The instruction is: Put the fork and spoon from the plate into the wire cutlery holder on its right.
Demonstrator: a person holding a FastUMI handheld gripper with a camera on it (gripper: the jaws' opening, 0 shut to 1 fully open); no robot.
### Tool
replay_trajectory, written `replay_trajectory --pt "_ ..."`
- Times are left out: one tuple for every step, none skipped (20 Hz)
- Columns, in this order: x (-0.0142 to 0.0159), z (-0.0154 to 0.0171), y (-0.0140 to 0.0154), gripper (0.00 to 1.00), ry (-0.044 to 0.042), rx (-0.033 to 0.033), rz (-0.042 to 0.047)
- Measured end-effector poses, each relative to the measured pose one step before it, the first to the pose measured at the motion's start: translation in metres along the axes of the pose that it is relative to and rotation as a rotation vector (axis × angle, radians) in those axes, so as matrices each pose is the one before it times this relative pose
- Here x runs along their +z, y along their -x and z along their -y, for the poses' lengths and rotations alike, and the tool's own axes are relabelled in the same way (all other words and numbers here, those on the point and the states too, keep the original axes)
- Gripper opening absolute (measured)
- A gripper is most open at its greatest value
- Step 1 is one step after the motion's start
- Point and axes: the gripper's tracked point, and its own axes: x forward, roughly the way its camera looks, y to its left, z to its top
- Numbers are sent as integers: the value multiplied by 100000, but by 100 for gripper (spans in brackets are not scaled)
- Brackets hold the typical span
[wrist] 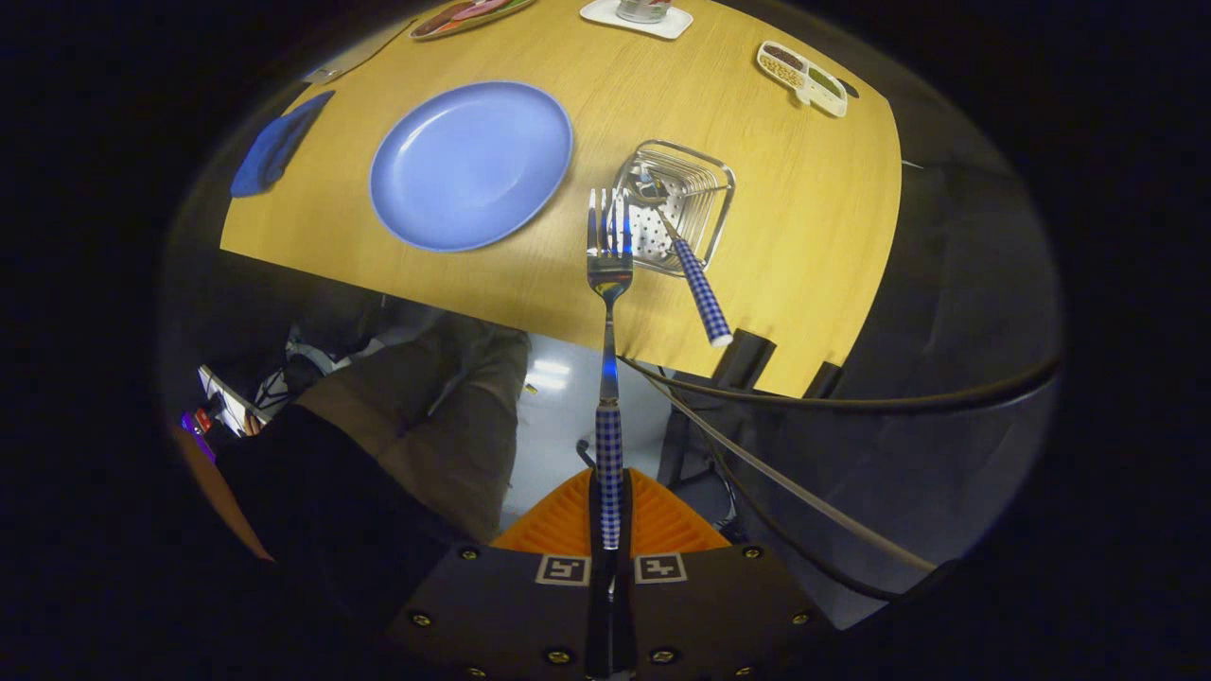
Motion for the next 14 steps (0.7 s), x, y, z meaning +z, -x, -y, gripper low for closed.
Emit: replay_trajectory --pt "-413 552 295 3 1212 -1134 -1729" --pt "-250 631 222 2 895 -1336 -1573" --pt "-83 763 262 3 1074 -1420 -1049" --pt "74 559 209 3 704 -766 -1123" --pt "76 352 -23 3 587 -315 -1331" --pt "281 341 -2 3 583 -143 -1780" --pt "325 707 10 2 543 -84 -2230" --pt "328 113 -37 3 755 709 -2318" --pt "391 85 -51 3 1356 444 -3671" --pt "443 61 39 3 1132 389 -3616" --pt "925 28 199 3 1338 -69 -1246" --pt "829 218 197 3 848 -734 -1237" --pt "559 32 1 3 654 -26 -2074" --pt "439 -46 -3 3 -435 666 -2509"
